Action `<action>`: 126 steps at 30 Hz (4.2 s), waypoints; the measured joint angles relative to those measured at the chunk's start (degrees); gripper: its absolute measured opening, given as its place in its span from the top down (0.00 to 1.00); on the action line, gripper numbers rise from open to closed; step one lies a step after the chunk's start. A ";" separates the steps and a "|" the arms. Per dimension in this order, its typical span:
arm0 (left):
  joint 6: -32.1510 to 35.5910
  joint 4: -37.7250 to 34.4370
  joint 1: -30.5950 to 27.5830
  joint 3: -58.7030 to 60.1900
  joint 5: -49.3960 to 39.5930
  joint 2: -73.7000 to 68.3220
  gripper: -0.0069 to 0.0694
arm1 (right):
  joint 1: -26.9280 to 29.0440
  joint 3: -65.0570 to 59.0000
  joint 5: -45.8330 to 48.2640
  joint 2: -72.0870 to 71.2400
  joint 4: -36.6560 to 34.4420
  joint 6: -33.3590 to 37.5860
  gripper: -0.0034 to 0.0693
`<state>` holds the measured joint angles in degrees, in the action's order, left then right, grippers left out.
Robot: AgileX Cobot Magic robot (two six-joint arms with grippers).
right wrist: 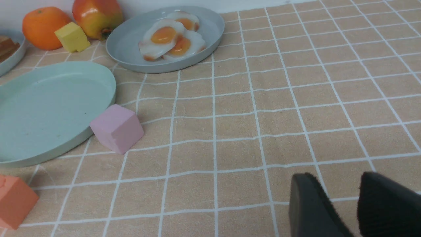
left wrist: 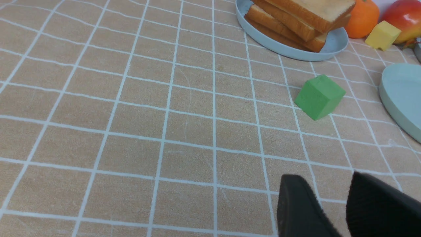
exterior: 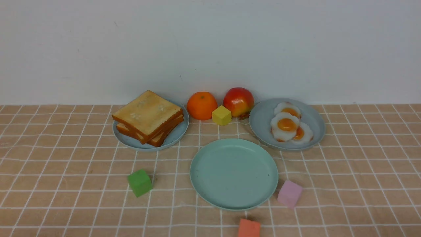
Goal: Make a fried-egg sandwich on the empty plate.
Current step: Use the left arm to grab a slice of bread
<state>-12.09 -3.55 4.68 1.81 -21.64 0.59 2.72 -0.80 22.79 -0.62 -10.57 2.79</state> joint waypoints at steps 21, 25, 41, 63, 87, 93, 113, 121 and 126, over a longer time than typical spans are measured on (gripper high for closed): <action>-9.06 -10.14 0.00 0.00 13.64 0.00 0.60 | 0.00 0.00 0.00 0.00 0.00 0.00 0.62; -17.36 -22.20 0.00 0.00 24.13 0.00 0.60 | 0.00 0.00 0.00 0.00 0.00 0.00 0.62; -4.31 -9.53 11.51 -31.42 -3.56 -30.65 0.93 | 0.00 0.00 0.00 0.00 0.00 0.00 0.62; 15.43 -0.33 18.92 -70.05 -18.74 -84.88 0.93 | 0.00 21.23 12.13 6.87 -25.80 4.11 0.85; 23.94 13.34 13.50 -95.01 -13.68 -118.64 0.29 | -5.52 48.00 35.20 24.24 -15.34 13.14 0.97; 23.94 13.11 13.61 -95.57 -13.22 -120.68 0.29 | -5.52 48.00 37.23 24.24 -15.80 13.14 0.96; 25.51 10.11 13.67 -95.52 -15.97 -117.90 0.29 | -5.52 48.00 38.72 24.28 -16.83 13.19 0.95; 25.67 10.51 13.67 -95.52 -15.44 -120.67 0.31 | -5.52 48.00 39.14 24.28 -16.83 13.19 0.94; 25.67 10.87 13.67 -95.74 -15.38 -121.06 0.48 | -5.52 48.00 39.30 24.28 -16.83 13.19 0.94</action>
<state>13.58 7.32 18.36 -93.93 -37.02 -120.47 -2.79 47.20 62.09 23.66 -27.39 15.97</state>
